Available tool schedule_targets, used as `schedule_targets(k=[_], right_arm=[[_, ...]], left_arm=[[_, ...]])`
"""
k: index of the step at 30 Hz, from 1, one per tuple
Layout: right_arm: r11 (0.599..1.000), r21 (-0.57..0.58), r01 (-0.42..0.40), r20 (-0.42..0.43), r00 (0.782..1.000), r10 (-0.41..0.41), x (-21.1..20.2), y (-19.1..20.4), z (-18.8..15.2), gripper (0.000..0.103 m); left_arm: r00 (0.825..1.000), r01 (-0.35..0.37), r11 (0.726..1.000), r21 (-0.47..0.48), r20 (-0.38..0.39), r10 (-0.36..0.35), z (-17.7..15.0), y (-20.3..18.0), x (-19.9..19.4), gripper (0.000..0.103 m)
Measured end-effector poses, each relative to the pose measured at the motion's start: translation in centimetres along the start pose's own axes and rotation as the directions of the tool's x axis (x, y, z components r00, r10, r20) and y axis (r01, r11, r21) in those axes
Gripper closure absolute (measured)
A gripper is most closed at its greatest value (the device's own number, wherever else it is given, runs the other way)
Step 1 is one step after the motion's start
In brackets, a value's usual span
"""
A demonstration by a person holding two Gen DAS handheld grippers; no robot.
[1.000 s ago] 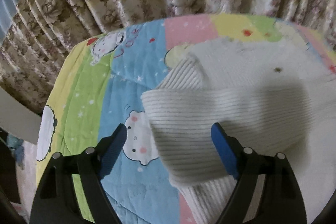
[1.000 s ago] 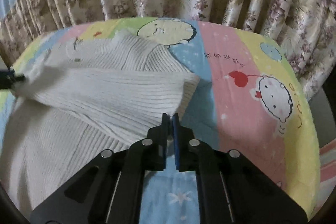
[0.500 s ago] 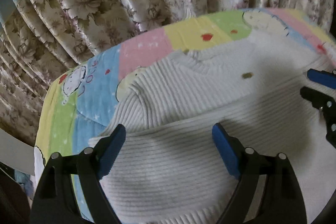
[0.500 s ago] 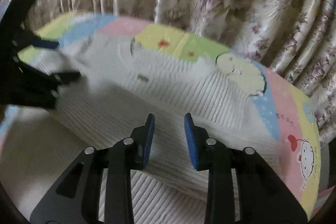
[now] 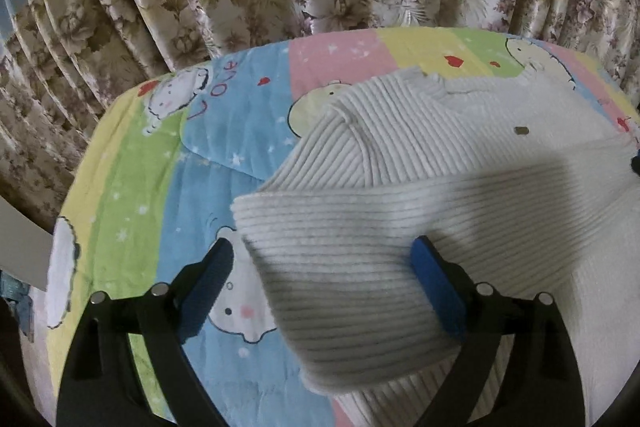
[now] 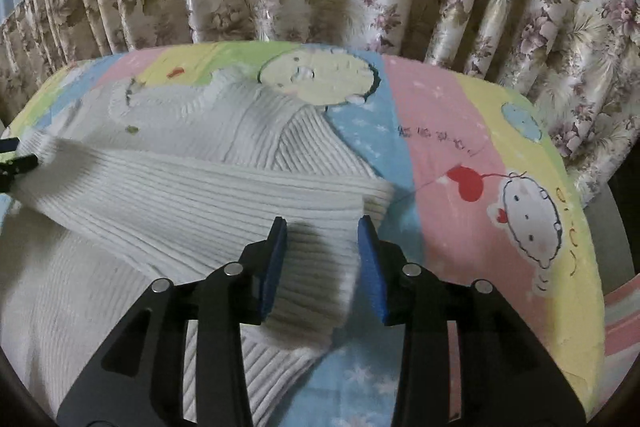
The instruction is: Fold small clothes
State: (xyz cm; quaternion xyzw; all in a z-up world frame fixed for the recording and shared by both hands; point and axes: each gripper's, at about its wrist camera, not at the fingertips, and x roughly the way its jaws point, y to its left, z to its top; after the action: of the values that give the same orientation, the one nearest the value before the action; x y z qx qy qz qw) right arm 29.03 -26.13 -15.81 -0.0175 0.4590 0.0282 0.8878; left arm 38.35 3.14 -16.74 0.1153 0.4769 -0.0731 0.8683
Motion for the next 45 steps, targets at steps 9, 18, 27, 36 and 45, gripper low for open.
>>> schedule_targets(k=[9, 18, 27, 36, 45], right_arm=[[0.992, 0.033, -0.118, -0.087, 0.989, 0.12, 0.6, 2.4, -1.1, 0.063], [0.972, 0.072, -0.224, -0.018, 0.974, 0.226, -3.7, 2.0, -0.7, 0.052], [0.961, 0.012, -0.275, -0.04, 0.961, 0.275, -10.5, 5.7, -6.3, 0.037], [0.96, -0.019, -0.28, -0.064, 0.958, 0.278, -13.8, 8.1, -12.5, 0.031], [0.964, 0.101, -0.245, -0.056, 0.966, 0.251, -15.2, 4.1, -15.5, 0.019]], left_arm=[[0.996, 0.078, 0.997, -0.01, -0.05, -0.078, -1.8, -2.3, -2.5, 0.012], [0.985, 0.099, 0.988, -0.12, -0.127, -0.114, -4.8, -0.6, -2.6, 0.012], [0.985, 0.136, 0.987, -0.08, -0.091, -0.144, -9.2, -2.1, -9.8, 0.012], [0.981, 0.15, 0.987, -0.057, -0.119, -0.156, -15.1, -4.7, -12.4, 0.012], [0.967, 0.189, 0.969, -0.157, -0.144, -0.212, -19.0, -4.3, -12.5, 0.012]])
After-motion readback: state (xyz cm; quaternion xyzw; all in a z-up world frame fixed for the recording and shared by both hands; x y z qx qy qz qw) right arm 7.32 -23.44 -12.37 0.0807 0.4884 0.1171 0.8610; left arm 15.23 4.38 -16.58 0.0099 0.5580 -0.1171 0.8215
